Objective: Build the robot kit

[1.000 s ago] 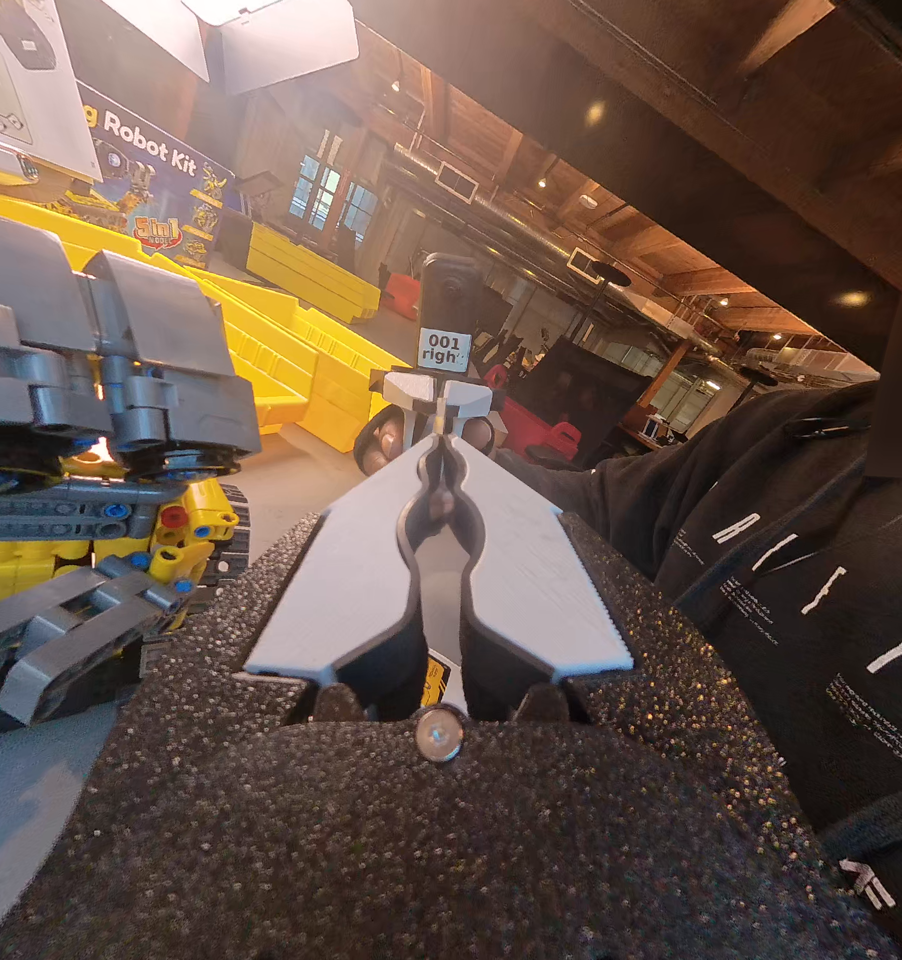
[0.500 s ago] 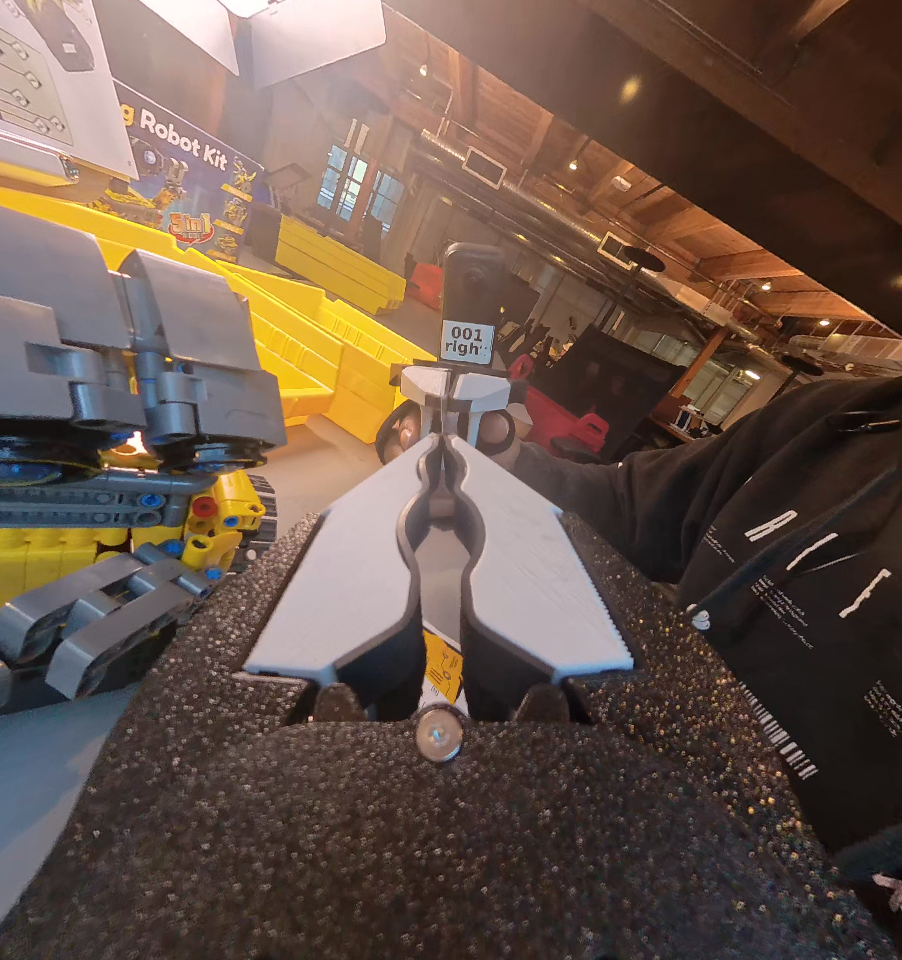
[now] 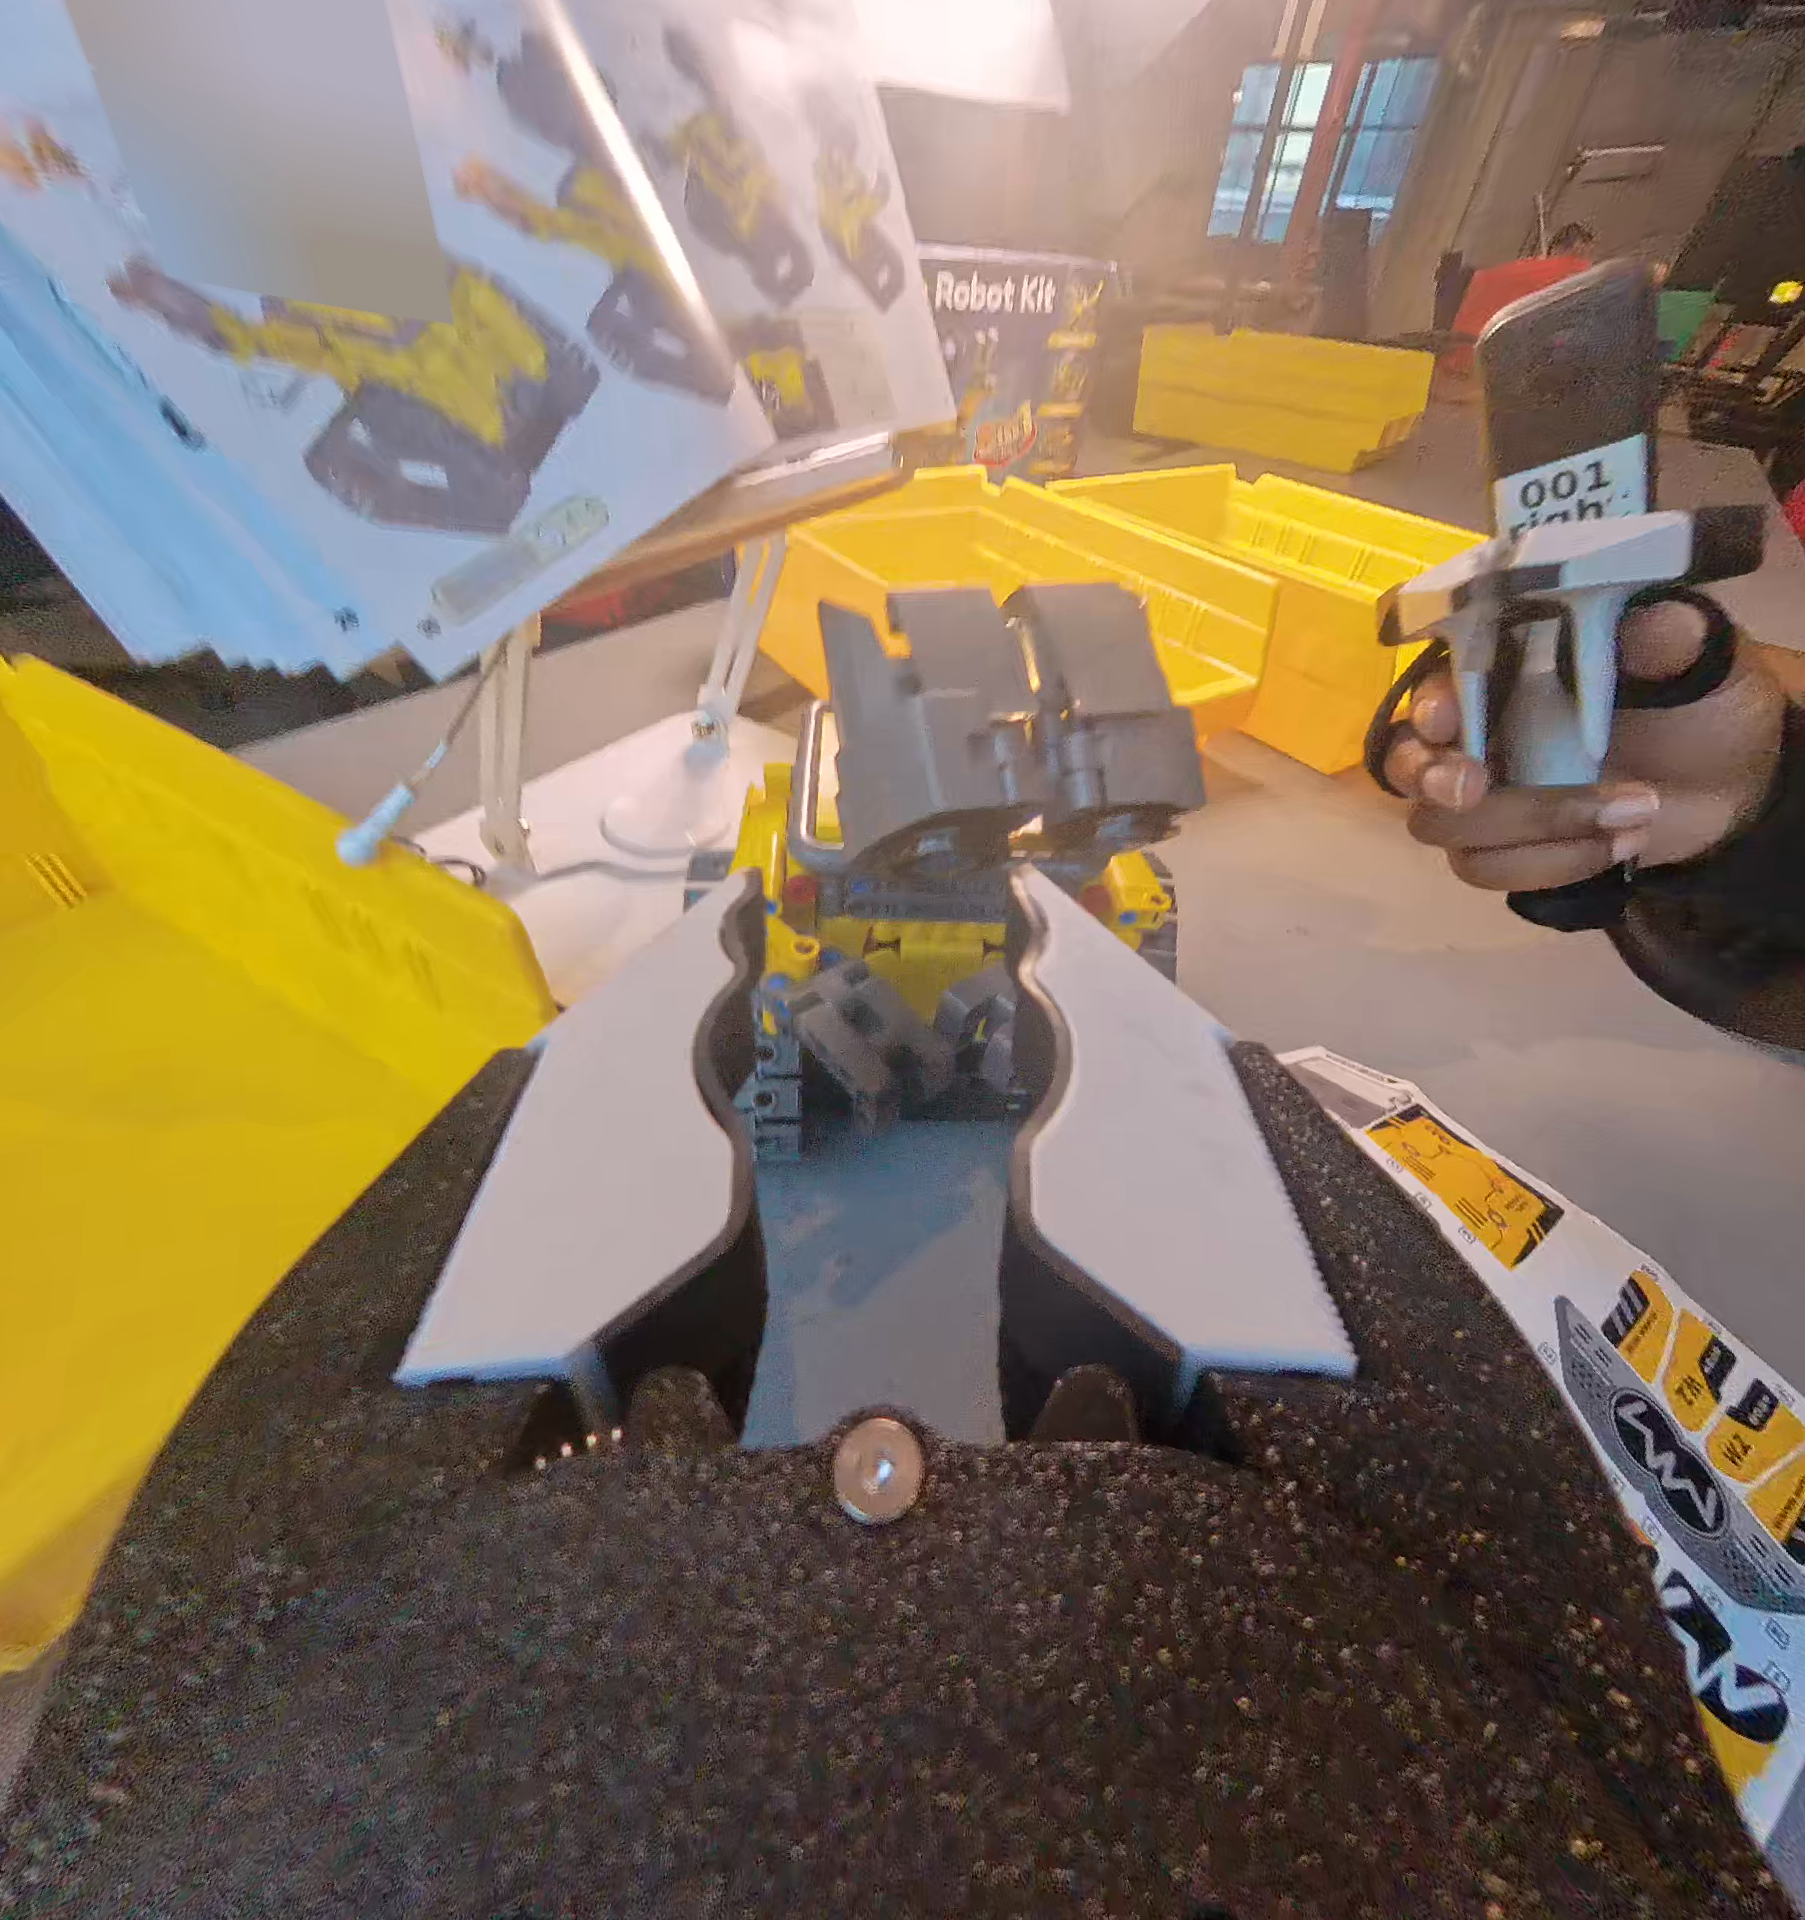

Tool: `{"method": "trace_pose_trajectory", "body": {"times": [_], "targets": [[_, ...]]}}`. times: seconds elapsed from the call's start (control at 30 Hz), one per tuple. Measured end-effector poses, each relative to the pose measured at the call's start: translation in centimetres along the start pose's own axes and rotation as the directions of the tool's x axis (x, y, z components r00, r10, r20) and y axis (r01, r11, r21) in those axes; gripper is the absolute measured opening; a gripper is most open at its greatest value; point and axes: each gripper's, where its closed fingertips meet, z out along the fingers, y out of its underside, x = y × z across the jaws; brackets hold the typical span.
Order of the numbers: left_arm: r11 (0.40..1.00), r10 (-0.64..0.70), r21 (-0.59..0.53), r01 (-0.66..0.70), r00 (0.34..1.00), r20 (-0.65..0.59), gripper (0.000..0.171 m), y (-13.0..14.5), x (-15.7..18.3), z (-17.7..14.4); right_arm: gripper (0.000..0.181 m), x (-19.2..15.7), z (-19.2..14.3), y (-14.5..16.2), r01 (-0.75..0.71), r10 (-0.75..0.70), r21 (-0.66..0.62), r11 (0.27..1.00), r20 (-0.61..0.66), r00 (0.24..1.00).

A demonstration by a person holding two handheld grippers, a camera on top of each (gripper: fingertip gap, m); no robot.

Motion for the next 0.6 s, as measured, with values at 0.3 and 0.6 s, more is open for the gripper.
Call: {"method": "trace_pose_trajectory", "body": {"times": [0.3,0.6], "targets": [[0.982,0.01,-0.187,-0.016,0.999,-0.037,0.049,3.6,0.7,3.4,0.0,0.6,0.1,0.5,-0.029,0.028,-0.018,0.999,-0.023,0.999],[0.974,0.026,-0.219,-0.063,0.985,-0.17,0.035,2.6,4.3,0.2,0.0,0.3,-0.3,0.3,-0.128,0.129,-0.048,0.991,0.024,0.991]]}}
